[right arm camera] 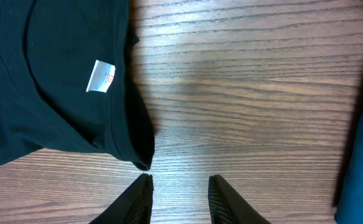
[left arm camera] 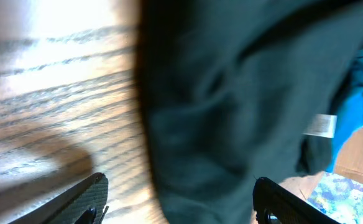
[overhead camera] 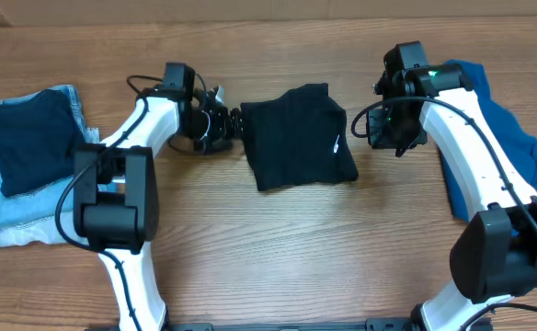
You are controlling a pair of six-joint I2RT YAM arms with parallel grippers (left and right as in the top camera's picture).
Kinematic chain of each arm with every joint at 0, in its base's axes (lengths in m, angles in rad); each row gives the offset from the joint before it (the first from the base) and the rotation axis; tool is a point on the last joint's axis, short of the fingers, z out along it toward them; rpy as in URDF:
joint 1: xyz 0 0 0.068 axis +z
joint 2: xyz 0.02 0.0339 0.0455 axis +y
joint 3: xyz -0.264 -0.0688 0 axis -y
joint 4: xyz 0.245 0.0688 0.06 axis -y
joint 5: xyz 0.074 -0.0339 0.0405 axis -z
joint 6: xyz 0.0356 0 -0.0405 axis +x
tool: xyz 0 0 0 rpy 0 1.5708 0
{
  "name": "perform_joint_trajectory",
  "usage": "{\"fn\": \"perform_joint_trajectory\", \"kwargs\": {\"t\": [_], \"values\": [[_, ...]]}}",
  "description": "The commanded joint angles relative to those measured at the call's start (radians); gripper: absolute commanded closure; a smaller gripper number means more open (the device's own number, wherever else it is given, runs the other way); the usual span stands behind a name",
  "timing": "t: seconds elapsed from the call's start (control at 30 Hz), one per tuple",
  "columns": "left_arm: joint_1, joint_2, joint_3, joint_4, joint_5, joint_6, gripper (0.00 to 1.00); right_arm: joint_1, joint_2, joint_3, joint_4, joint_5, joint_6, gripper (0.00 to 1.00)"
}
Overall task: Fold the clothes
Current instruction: 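Carry the black t-shirt left and place it on the jeans stack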
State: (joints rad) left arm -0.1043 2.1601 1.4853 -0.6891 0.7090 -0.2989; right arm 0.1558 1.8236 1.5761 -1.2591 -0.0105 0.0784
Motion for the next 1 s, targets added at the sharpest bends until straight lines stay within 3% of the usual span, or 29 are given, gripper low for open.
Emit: {"fn": "perform_joint_trajectory", "kwargs": {"t": [0.0, 0.17, 0.27, 0.33, 0.37, 0.4, 0.43, 0.47, 0.5, 0.6, 0.97], "values": [[-0.026, 0.042, -0.009, 0.015, -0.022, -0.019, 0.22, -0.007, 0.004, -0.004, 0.001, 0.009, 0.005, 0.67], [-0.087, 0.044, -0.009, 0.050, -0.055, -0.019, 0.22, -0.007, 0.004, -0.004, 0.001, 0.009, 0.005, 0.67], [-0.120, 0.044, -0.009, 0.047, -0.099, -0.020, 0.28, -0.007, 0.004, -0.004, 0.000, 0.010, 0.005, 0.67], [-0.124, 0.044, -0.009, 0.048, -0.100, -0.020, 0.39, -0.007, 0.004, -0.004, 0.001, 0.009, 0.005, 0.67], [-0.124, 0.044, -0.009, 0.054, -0.100, -0.020, 0.57, -0.007, 0.004, -0.004, 0.000, 0.009, 0.005, 0.67], [-0.124, 0.044, -0.009, 0.058, -0.100, -0.019, 0.60, -0.007, 0.004, -0.005, 0.000, 0.010, 0.005, 0.67], [-0.124, 0.043, -0.009, 0.062, -0.109, -0.020, 0.73, -0.007, 0.004, -0.004, 0.000, 0.010, 0.005, 0.67], [-0.122, 0.043, -0.009, 0.062, -0.123, -0.019, 0.92, -0.007, 0.004, -0.004, 0.000, 0.010, 0.005, 0.67], [-0.111, 0.042, -0.008, 0.062, -0.142, -0.019, 0.96, -0.007, 0.004, -0.004, 0.000, 0.010, 0.005, 0.67], [-0.054, 0.002, -0.001, 0.047, -0.159, -0.008, 0.96, -0.007, 0.004, -0.004, 0.000, 0.010, 0.005, 0.67], [0.077, -0.404, -0.001, -0.089, -0.844, 0.034, 0.96, -0.007, 0.004, -0.004, -0.003, 0.009, 0.005, 0.67]]}}
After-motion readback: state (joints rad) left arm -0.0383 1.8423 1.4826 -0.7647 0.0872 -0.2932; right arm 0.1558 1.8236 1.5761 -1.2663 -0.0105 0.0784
